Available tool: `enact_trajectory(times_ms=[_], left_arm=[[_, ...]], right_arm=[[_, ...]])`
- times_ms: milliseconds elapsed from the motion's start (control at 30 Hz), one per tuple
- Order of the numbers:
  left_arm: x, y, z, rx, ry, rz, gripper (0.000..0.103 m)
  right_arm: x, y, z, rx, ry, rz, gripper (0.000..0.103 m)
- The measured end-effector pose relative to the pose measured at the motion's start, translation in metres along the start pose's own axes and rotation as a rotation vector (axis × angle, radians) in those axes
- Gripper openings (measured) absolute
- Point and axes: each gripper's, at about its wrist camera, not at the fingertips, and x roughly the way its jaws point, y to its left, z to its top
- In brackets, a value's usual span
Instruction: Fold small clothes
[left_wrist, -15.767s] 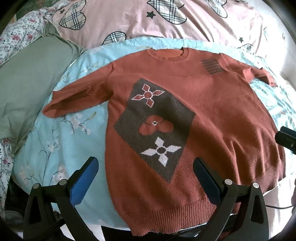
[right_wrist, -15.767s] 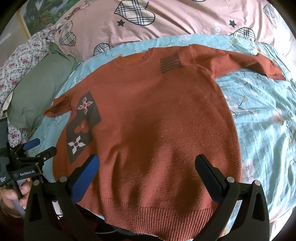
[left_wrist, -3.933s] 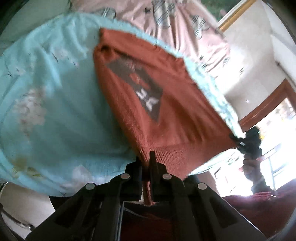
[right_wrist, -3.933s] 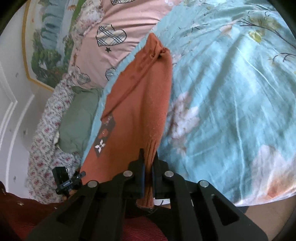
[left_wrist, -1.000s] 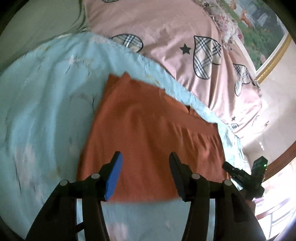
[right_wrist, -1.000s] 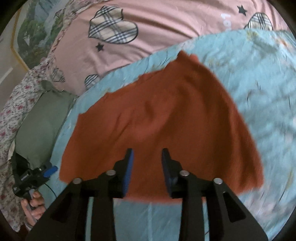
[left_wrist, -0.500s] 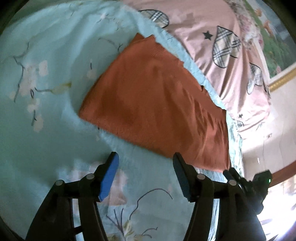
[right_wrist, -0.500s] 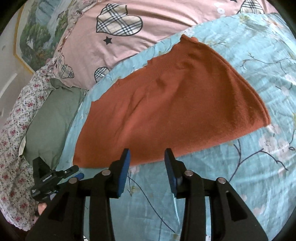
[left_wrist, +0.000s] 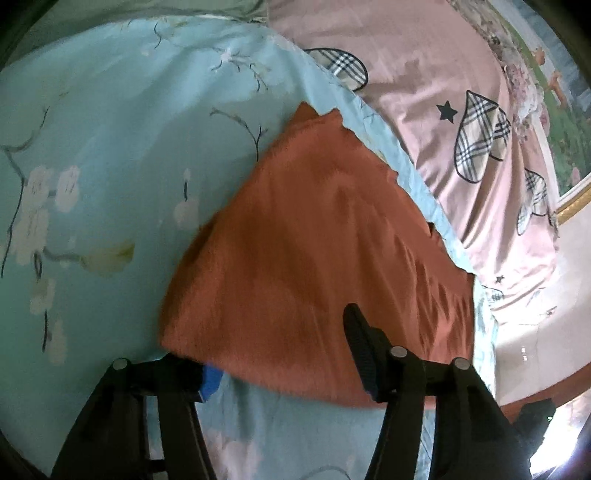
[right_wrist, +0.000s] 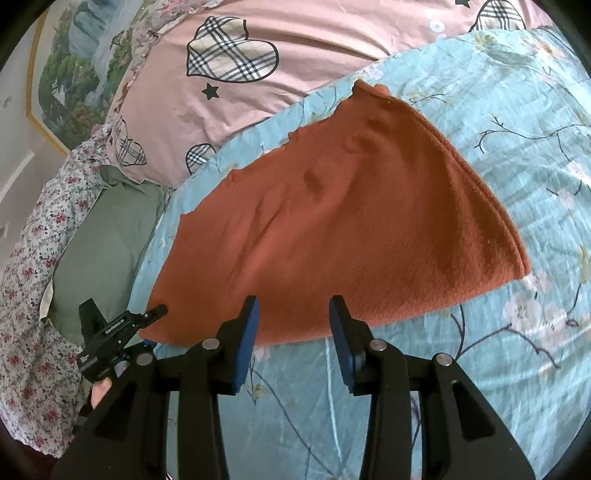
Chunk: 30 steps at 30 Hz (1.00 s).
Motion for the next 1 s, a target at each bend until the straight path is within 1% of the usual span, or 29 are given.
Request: enact_trajectory(times_ms=[33, 67, 100, 133, 200, 233, 267, 333, 400, 433, 467, 533, 600, 667, 733, 800, 900, 933, 967, 1000], left_arm=[[0.001, -0.003, 0.003, 0.008, -0.008, 0.014, 0.051], [0.002, -0.004, 0.005, 0.014, -0.014, 0.022, 0.034], [0.003, -0.008, 0.008, 0.027, -0.017, 0.026, 0.014], [0.002, -0.014, 0.01, 0.048, -0.018, 0.017, 0.011], [-0.004, -0.033, 0.013, 0.105, -0.044, 0.009, 0.009], [-0.009, -0.052, 0.012, 0.167, -0.062, -0.007, 0.009], [-0.012, -0.065, 0.011, 0.202, -0.066, -0.023, 0.008], [-0.014, -0.101, 0.005, 0.291, -0.066, -0.066, 0.007], [-0.01, -0.136, -0.006, 0.389, -0.058, -0.083, 0.007], [-0.004, -0.154, -0.015, 0.44, -0.049, -0.092, 0.007], [0.003, -0.169, -0.023, 0.484, -0.037, -0.096, 0.007], [0.022, -0.191, -0.042, 0.565, -0.016, -0.081, 0.007], [0.045, -0.202, -0.063, 0.635, 0.01, -0.052, 0.007], [0.06, -0.204, -0.075, 0.659, 0.044, -0.038, 0.007], [0.068, -0.2, -0.081, 0.654, 0.069, -0.047, 0.006], [0.067, -0.197, -0.081, 0.651, 0.065, -0.054, 0.006], [0.06, -0.193, -0.077, 0.645, 0.059, -0.082, 0.006], [0.058, -0.193, -0.074, 0.642, 0.058, -0.093, 0.006], [0.057, -0.194, -0.072, 0.64, 0.058, -0.104, 0.006], [0.055, -0.195, -0.07, 0.642, 0.056, -0.114, 0.006]], right_arm=[[0.002, -0.002, 0.003, -0.001, 0.001, 0.002, 0.041], [0.002, -0.003, 0.006, 0.0, 0.002, 0.006, 0.041], [0.003, -0.005, 0.01, 0.001, 0.005, 0.014, 0.041], [0.004, -0.006, 0.013, 0.001, 0.007, 0.018, 0.041], [0.006, -0.009, 0.024, 0.006, 0.017, 0.036, 0.041], [0.007, -0.011, 0.028, 0.014, 0.024, 0.046, 0.041], [0.008, -0.014, 0.035, 0.024, 0.035, 0.056, 0.041], [0.012, -0.017, 0.048, 0.029, 0.057, 0.068, 0.041], [0.017, -0.017, 0.06, 0.034, 0.08, 0.079, 0.041], [0.021, -0.018, 0.066, 0.04, 0.088, 0.094, 0.041], [0.027, -0.018, 0.073, 0.055, 0.103, 0.13, 0.041], [0.038, -0.018, 0.08, 0.08, 0.132, 0.173, 0.047], [0.058, -0.012, 0.088, 0.074, 0.179, 0.192, 0.063], [0.08, -0.001, 0.093, 0.056, 0.225, 0.207, 0.064], [0.102, 0.009, 0.097, 0.043, 0.273, 0.247, 0.065], [0.13, 0.026, 0.102, 0.023, 0.327, 0.283, 0.066], [0.171, 0.044, 0.109, 0.008, 0.402, 0.29, 0.066], [0.182, 0.05, 0.111, -0.001, 0.411, 0.295, 0.066], [0.19, 0.057, 0.113, -0.02, 0.41, 0.306, 0.06], [0.195, 0.063, 0.116, -0.042, 0.398, 0.303, 0.034]])
